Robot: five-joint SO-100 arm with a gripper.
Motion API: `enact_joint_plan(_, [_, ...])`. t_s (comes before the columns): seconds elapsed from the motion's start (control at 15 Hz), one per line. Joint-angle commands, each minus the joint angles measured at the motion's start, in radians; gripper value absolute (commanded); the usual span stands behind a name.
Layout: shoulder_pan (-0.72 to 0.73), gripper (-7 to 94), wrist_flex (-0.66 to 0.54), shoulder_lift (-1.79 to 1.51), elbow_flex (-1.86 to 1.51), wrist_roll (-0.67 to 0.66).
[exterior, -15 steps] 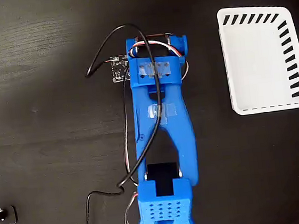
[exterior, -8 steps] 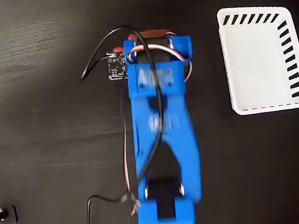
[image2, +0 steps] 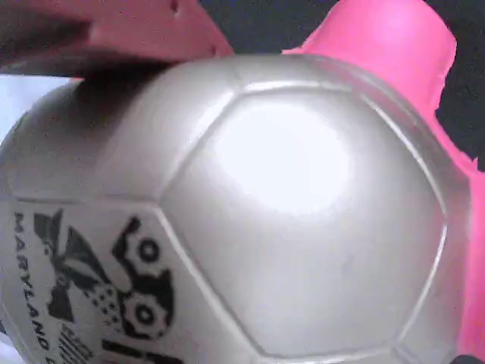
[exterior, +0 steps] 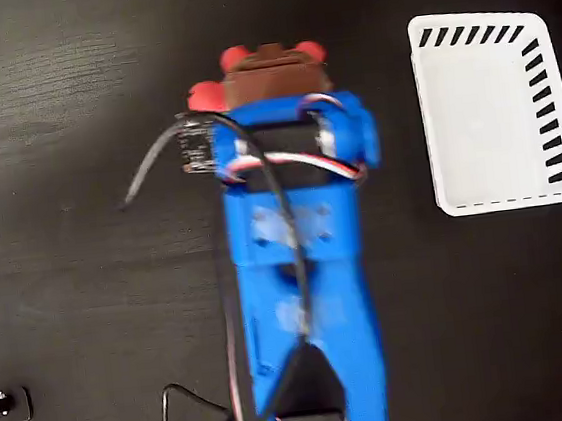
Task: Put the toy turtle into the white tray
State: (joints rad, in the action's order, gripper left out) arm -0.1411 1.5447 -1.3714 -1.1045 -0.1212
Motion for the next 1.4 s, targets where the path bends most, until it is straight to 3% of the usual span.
enact_joint_plan(0.0, [-0.098,0,0.035,-0.144,0.048,-0.072])
enact_joint_plan(0.33, [-0.362,0,0.074,-0.029,0.233,-0.183])
enact_joint_plan(0.67, [-0.528,0,0.092,0.170,0.414,-0.216])
enact_joint_plan(1.33, [-0.591,0,0.107,0.433,0.597,-0.138])
